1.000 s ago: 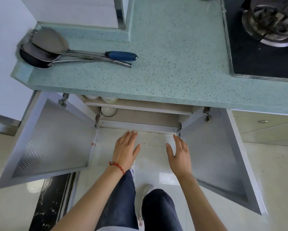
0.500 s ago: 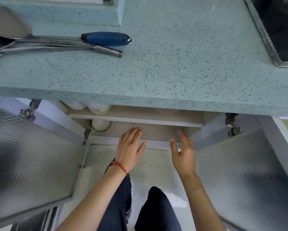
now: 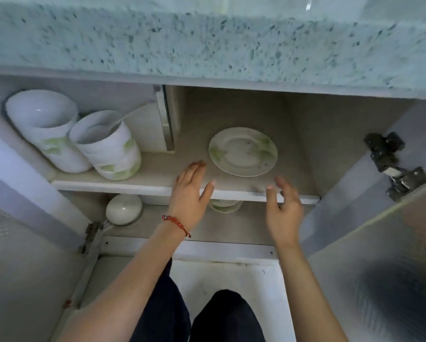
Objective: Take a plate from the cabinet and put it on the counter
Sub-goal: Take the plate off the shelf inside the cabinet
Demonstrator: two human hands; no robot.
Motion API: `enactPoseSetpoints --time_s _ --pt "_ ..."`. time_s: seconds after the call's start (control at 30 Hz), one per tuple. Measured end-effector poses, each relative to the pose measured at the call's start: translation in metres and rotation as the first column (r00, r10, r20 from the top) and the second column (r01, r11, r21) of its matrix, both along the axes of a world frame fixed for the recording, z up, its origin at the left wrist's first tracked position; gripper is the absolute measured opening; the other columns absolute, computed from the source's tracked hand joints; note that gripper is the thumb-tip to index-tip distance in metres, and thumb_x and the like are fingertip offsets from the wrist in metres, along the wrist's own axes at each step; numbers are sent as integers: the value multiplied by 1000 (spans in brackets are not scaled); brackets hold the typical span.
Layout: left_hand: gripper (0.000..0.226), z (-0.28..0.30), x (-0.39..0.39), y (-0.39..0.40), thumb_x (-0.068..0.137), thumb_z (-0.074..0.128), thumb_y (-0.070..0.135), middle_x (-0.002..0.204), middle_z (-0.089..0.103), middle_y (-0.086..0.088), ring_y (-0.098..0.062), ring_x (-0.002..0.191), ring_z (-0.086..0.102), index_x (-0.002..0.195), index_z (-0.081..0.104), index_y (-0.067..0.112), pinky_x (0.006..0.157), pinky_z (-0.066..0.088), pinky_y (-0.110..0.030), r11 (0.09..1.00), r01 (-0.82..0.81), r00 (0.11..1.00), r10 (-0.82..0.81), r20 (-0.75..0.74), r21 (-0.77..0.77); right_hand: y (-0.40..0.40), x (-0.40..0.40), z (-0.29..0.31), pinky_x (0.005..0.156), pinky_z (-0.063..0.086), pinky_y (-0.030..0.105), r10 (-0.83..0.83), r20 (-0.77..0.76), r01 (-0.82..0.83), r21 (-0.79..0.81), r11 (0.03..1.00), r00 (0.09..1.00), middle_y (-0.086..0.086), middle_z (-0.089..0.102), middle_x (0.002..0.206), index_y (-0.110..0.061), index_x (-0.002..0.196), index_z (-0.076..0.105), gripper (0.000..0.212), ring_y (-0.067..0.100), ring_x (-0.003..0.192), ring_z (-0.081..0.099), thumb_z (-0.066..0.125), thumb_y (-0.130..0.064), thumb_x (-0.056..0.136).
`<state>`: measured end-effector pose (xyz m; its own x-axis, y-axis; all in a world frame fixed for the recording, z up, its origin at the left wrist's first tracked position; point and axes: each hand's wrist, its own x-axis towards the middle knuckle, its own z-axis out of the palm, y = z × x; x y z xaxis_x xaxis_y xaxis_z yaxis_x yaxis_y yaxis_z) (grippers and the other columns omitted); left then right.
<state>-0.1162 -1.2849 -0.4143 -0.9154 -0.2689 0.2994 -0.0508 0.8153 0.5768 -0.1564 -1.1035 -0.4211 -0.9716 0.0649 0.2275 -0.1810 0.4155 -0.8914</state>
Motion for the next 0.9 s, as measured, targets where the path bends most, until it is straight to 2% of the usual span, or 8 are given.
enactPoseSetpoints --time_s 0.17,0.37,0.53,0.6,0.67,0.77,0.9 --pt "66 -24 -21 -1 83 29 51 138 48 -16 -30 129 41 129 45 7 109 34 -42 999 -33 999 34 -30 44 1 -23 -28 82 35 21 -32 -53 31 -21 999 998 15 60 122 -3 120 56 51 29 110 56 43 -33 80" --pt "57 -34 -37 -5 83 39 41 136 50 -17 -31 126 44 128 47 6 105 36 -39 989 -64 998 63 10 137 0 -44 -37 84 40 26 -10 -92 8 -19 1000 996 21 62 116 1 116 58 46 33 106 59 47 -32 85" --pt "75 -35 -60 -13 74 30 54 132 52 -21 -34 122 47 124 50 2 103 36 -35 977 -67 998 70 -4 201 0 -72 -41 81 36 24 -44 -91 49 47 998 995 21 63 113 -3 112 61 29 35 102 59 48 -14 89" --pt "72 -36 -68 -14 76 31 53 129 55 -22 -34 121 48 121 52 1 102 37 -35 978 -66 998 63 23 200 0 -79 -44 78 37 23 -52 -85 58 74 996 995 19 64 110 -7 110 63 35 34 100 59 42 -19 84" --pt "70 -37 -76 -17 75 28 53 117 61 -24 -36 110 54 111 57 1 93 44 -39 979 -66 998 60 36 191 -1 -84 -44 75 37 24 -67 -75 74 90 993 995 19 64 106 -8 108 63 42 36 96 59 38 -24 78" --pt "63 -38 -91 -21 75 26 53 105 65 -21 -36 99 58 103 57 6 84 49 -41 979 -82 994 66 87 187 -5 -92 -39 71 36 25 -55 -72 64 124 990 996 23 65 100 -1 103 63 27 38 90 59 46 -14 86" --pt "59 -40 -103 -20 76 30 50 110 66 -18 -35 103 58 112 56 11 88 48 -41 978 -76 989 49 137 197 -9 -109 -45 69 39 28 -56 -94 72 174 982 994 22 68 93 1 94 64 17 37 86 60 51 -8 87"
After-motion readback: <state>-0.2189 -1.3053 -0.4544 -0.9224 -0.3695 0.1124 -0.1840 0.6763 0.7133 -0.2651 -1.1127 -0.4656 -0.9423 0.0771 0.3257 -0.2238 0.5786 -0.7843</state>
